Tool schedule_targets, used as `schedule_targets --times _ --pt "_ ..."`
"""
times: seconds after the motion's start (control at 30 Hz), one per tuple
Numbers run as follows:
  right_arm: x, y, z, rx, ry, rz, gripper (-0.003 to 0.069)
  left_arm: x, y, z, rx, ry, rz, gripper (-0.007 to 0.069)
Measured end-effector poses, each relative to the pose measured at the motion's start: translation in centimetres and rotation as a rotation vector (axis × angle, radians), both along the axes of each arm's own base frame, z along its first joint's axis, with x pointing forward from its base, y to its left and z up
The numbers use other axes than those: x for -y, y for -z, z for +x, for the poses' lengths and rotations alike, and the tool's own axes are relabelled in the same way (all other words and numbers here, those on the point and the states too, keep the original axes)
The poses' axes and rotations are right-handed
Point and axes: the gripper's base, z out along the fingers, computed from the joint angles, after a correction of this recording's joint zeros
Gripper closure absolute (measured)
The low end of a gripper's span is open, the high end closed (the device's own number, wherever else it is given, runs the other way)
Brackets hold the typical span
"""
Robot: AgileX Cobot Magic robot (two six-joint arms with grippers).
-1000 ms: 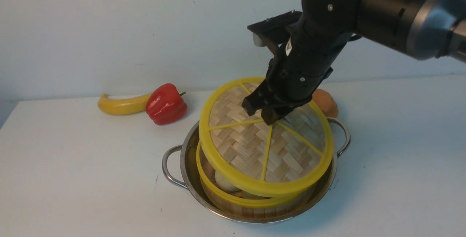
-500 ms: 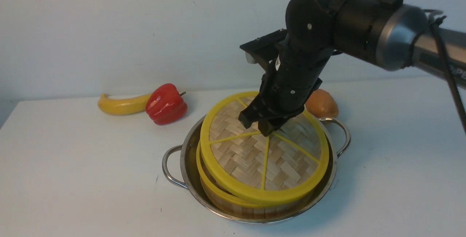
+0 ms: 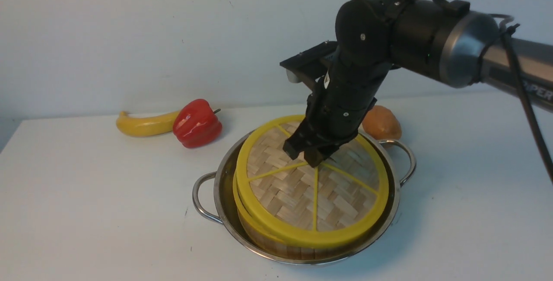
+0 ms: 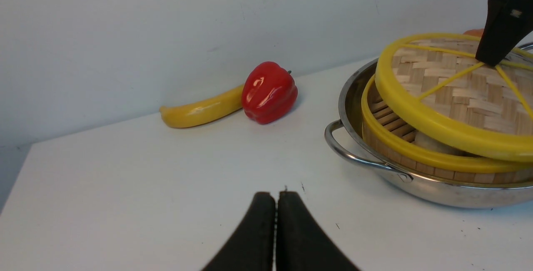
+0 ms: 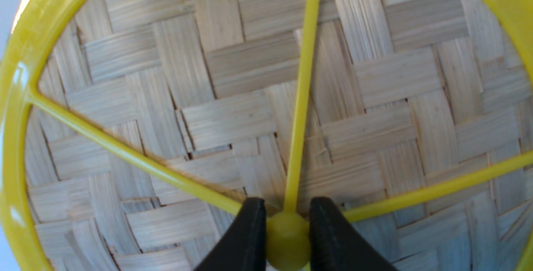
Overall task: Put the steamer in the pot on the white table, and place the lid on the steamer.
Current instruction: 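Place the bamboo steamer lid onto the steamer basket in the pot with the right gripper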
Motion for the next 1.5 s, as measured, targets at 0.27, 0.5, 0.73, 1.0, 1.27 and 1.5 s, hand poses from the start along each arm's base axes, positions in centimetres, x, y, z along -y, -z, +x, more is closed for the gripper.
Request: schedule_targets --times 0.27,0.5,0.73,1.0,1.27,1.5 --pt "-0.3 0.8 0.2 -0.005 -0.039 0.006 0.0515 0.0 0.0 0.0 0.000 0.000 0.000 0.0624" --pt "-0.7 0.0 0.7 0.037 -0.053 0.029 0.0515 0.0 0.0 0.0 0.000 0.000 0.000 0.0624" --pt "-0.9 -0.4 0.7 0.038 -0.064 0.031 0.0515 0.0 0.0 0.0 0.000 0.000 0.000 0.0624" --pt "-0.9 0.5 1.0 0.042 -0.071 -0.007 0.0515 0.0 0.0 0.0 0.000 0.001 0.003 0.0624" --pt "-1.0 0.5 1.1 0.050 -0.069 0.007 0.0515 0.0 0.0 0.0 0.000 0.001 0.003 0.0624" --pt "-1.1 0.4 1.2 0.066 -0.067 0.019 0.0515 0.0 0.0 0.0 0.000 0.001 0.003 0.0624"
